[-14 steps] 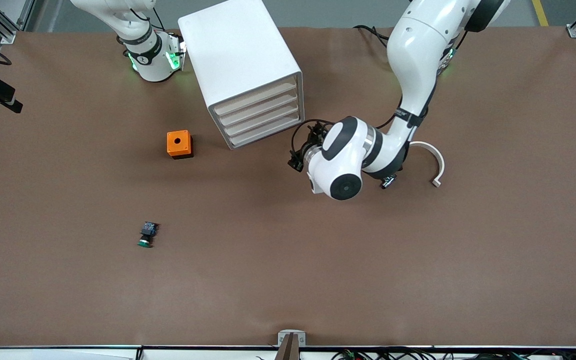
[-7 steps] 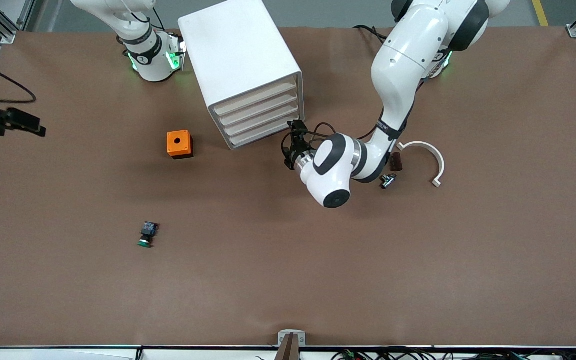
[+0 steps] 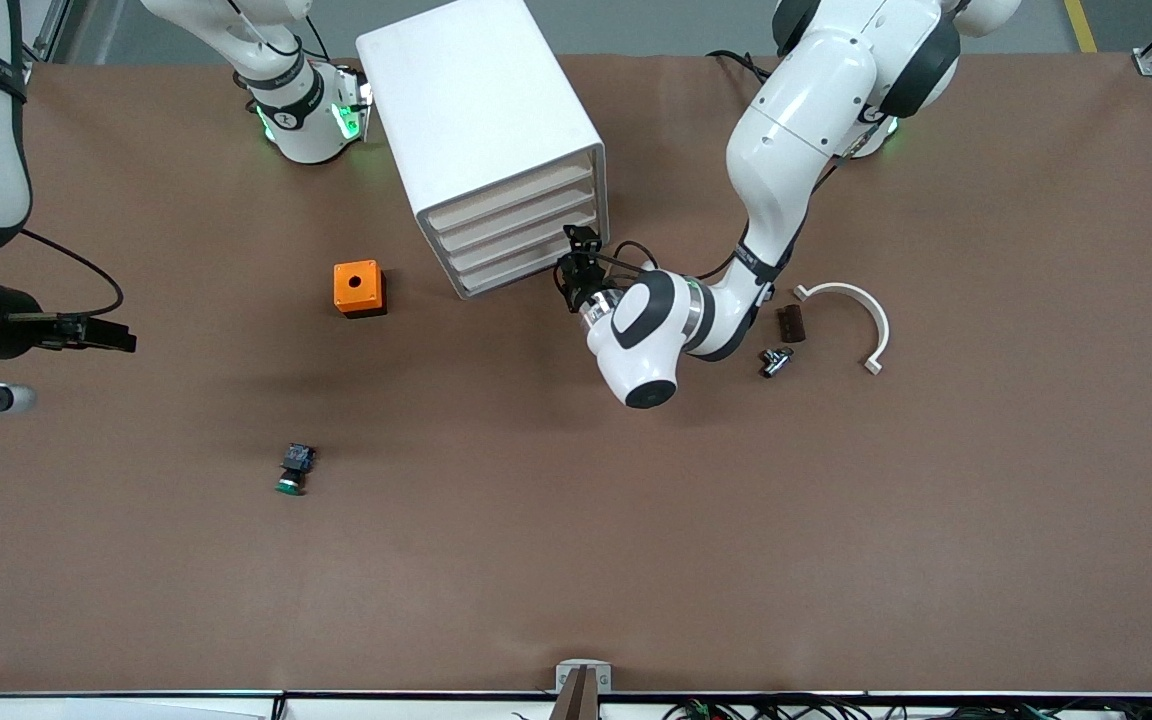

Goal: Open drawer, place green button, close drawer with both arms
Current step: 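Grip the drawer handle with the left gripper while the right gripper reaches the button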

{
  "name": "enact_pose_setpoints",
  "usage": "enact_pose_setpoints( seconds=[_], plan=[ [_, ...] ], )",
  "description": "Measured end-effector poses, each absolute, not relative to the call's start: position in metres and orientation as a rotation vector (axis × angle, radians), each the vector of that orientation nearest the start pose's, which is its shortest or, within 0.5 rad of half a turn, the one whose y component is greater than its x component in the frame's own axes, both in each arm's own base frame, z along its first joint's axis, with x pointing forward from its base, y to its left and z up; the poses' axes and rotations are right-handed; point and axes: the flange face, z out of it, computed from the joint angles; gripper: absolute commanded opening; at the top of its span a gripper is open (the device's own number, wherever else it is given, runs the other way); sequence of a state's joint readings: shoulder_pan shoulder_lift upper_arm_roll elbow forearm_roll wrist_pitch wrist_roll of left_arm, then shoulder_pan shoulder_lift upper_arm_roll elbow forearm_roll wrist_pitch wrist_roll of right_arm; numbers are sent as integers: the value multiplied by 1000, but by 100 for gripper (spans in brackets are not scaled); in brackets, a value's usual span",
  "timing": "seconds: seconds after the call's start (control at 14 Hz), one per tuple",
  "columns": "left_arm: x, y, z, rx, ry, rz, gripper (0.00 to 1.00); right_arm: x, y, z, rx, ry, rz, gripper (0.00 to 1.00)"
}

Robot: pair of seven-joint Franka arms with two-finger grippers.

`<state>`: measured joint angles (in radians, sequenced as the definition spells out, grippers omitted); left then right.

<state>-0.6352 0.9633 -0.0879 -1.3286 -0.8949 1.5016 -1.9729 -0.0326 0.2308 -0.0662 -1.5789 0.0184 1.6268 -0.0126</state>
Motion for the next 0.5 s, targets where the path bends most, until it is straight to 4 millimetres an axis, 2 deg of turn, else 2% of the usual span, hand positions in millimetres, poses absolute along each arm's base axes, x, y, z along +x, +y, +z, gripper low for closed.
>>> enact_pose_setpoints(
  seconds=[0.14, 0.21, 0.36, 0.5],
  plan=[
    [446, -498, 151, 2123, 2224, -1959, 60, 617, -29, 487, -3123, 217, 231, 100],
    [444, -498, 149, 2112, 2234, -1981, 60, 623, -15, 479, -3127, 236, 206, 100],
    [439, -498, 146, 2119, 2237, -2017, 57, 636, 3, 450, -3123, 257, 180, 100],
    [430, -500, 140, 2138, 2237, -2053, 52, 648, 5, 416, -3100, 276, 171, 100]
  ],
)
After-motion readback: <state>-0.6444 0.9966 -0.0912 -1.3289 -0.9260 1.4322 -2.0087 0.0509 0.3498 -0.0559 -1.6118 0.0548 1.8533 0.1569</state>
